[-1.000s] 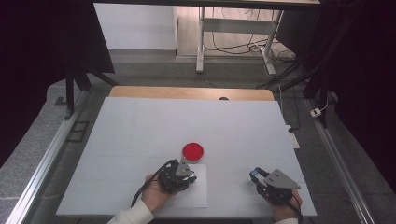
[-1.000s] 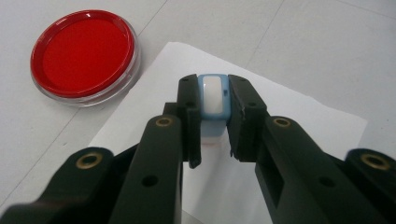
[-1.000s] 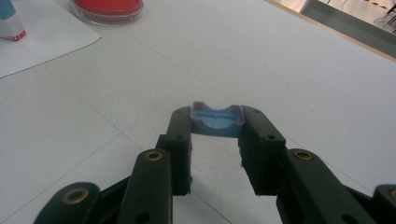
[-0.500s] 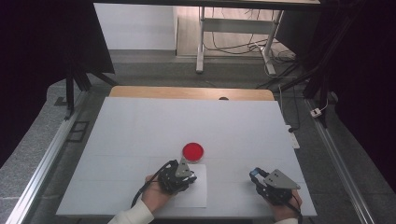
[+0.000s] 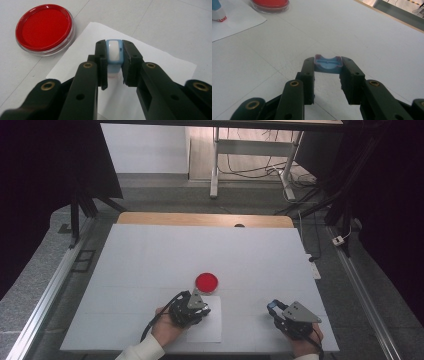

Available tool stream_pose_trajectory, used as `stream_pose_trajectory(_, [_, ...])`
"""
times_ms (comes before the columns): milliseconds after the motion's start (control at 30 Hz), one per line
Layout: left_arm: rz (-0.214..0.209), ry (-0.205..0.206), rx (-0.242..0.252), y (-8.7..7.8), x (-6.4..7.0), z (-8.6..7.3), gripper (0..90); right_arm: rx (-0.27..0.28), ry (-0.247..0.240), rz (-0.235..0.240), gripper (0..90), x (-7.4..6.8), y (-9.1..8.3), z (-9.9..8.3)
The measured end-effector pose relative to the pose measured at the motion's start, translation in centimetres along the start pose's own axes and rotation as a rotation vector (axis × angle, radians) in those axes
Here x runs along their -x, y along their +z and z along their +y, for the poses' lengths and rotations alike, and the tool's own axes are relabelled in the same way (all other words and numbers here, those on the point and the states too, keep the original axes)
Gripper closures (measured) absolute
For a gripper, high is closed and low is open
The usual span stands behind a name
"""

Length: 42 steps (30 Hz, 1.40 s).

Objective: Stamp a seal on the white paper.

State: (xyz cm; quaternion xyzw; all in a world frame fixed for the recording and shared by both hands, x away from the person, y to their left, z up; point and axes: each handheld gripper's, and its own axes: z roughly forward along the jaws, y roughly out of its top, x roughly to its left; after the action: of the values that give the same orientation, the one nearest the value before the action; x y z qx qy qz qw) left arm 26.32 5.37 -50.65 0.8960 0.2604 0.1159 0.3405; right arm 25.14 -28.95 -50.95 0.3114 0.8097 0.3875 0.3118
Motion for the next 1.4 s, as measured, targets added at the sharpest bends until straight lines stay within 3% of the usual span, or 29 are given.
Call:
stream_pose_trajectory(833, [0.001, 0.001, 0.009, -0.1, 0.0, -0.1, 75.7, 0.006, 0.001, 0.001, 64.9, 0.1, 0.0, -0.1])
stream_pose_trajectory(1033, [0.012, 0.006, 0.041, -0.3, -0.1, 0.0, 75.5, 0.001, 0.001, -0.001, 64.9, 0.1, 0.0, -0.1])
stream_pose_trajectory(1100, [-0.001, 0.003, 0.060, -0.5, -0.1, 0.0, 75.4, 0.005, 0.006, 0.001, 64.9, 0.2, 0.0, -0.1])
stream_pose_trajectory(1400, [-0.056, -0.084, 0.150, -2.0, -1.1, 0.0, 75.0, 0.002, 0.004, -0.001, 64.9, 0.2, 0.0, -0.1])
